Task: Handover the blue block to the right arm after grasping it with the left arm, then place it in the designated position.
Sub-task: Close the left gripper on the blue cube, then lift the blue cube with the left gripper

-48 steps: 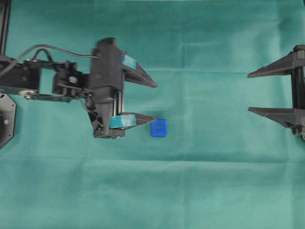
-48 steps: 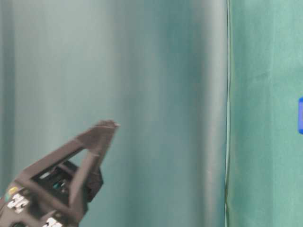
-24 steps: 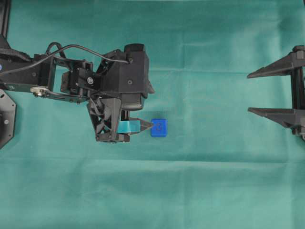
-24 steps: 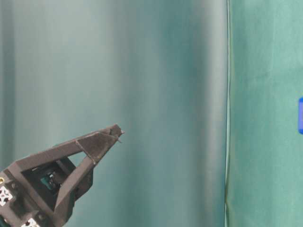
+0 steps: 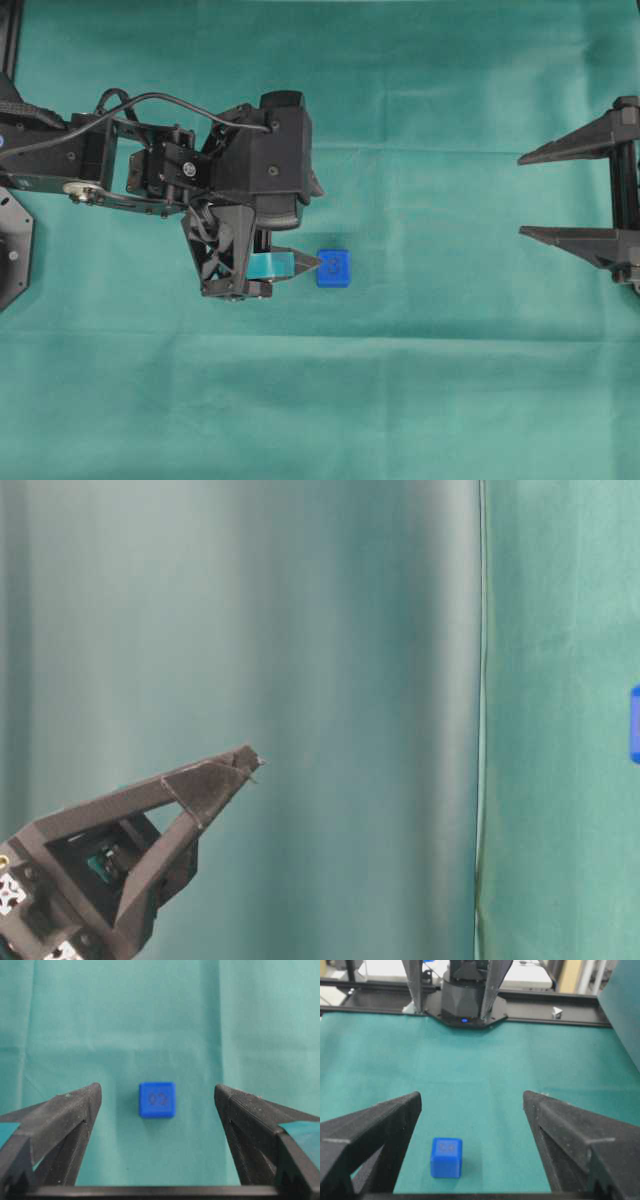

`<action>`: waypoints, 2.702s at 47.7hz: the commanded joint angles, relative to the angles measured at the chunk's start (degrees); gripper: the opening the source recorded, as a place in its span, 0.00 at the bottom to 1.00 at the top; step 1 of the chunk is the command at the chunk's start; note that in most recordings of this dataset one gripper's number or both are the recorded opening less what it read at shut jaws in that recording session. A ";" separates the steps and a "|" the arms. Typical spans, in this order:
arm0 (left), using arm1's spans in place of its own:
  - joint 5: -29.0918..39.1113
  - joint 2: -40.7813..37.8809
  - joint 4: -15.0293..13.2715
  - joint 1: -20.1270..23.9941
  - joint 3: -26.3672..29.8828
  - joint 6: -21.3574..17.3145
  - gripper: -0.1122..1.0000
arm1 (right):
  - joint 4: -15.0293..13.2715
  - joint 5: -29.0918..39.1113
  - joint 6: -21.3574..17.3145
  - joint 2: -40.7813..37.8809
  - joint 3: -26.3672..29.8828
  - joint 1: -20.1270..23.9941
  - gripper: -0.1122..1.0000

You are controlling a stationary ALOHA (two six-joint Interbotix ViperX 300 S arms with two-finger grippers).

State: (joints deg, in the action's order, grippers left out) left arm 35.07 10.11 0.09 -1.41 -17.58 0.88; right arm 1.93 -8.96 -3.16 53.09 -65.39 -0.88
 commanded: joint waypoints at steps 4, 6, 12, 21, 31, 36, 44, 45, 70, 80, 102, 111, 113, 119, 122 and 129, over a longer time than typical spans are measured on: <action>-0.18 0.62 0.09 -0.18 1.41 0.00 1.00 | 0.18 -0.18 -0.09 -0.35 1.49 -0.18 0.94; -0.18 0.62 0.09 -0.18 1.41 0.00 1.00 | 0.18 -0.18 -0.09 -0.35 1.58 -0.18 0.94; -0.09 0.62 0.09 -0.18 1.32 0.00 1.00 | 0.18 -0.18 -0.09 -0.35 1.58 -0.18 0.94; -0.09 0.62 0.09 -0.18 1.41 0.00 1.00 | 0.18 -0.26 -0.09 -0.26 1.58 -0.18 0.94; -0.09 0.62 0.09 -0.18 1.41 0.00 1.00 | 0.18 -0.18 -0.09 -0.35 1.58 -0.18 0.94; -0.09 0.62 0.00 -0.18 1.32 0.00 1.00 | 0.18 -0.26 -0.09 -0.35 1.58 -0.18 0.94; -0.09 0.62 0.09 -0.18 1.23 0.00 1.00 | 0.18 -0.18 -0.09 -0.35 1.58 -0.18 0.94; -0.09 0.62 0.00 -0.18 1.14 0.00 1.00 | 0.18 -0.18 -0.09 -0.35 1.58 -0.18 0.94; -4.04 0.53 0.00 -0.18 -2.46 0.00 1.00 | 0.09 -0.18 -0.09 -0.35 1.58 -0.18 0.94; -9.14 -0.97 0.09 -0.18 -5.71 -0.09 1.00 | 0.18 -0.18 0.00 -0.35 1.58 -0.18 0.94; -19.86 -11.87 0.09 0.00 -9.49 -0.18 1.00 | 0.09 -0.26 0.00 -2.20 1.32 -0.18 0.94; -24.43 -15.64 0.00 0.09 -10.46 -0.09 1.00 | 0.18 -0.18 -0.09 -2.37 1.32 -0.18 0.94; -25.14 -16.35 0.09 0.18 -10.63 -0.09 1.00 | 0.18 -0.18 0.00 -2.37 1.23 -0.18 0.94; -27.25 -18.19 0.09 0.53 -10.81 -0.09 1.00 | 0.09 -0.18 0.00 -2.46 1.23 -0.18 0.94; -27.86 -19.16 0.00 0.62 -10.90 -0.09 1.00 | 0.18 -0.18 0.00 -2.46 1.23 -0.18 0.94; -28.92 -21.71 0.09 0.79 -10.81 -0.09 1.00 | 0.09 -0.18 0.00 -2.64 1.23 -0.18 0.94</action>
State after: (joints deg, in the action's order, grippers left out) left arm 7.12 -11.69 0.09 -0.79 -29.00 0.88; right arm 1.93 -8.96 -3.16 50.80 -65.39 -0.97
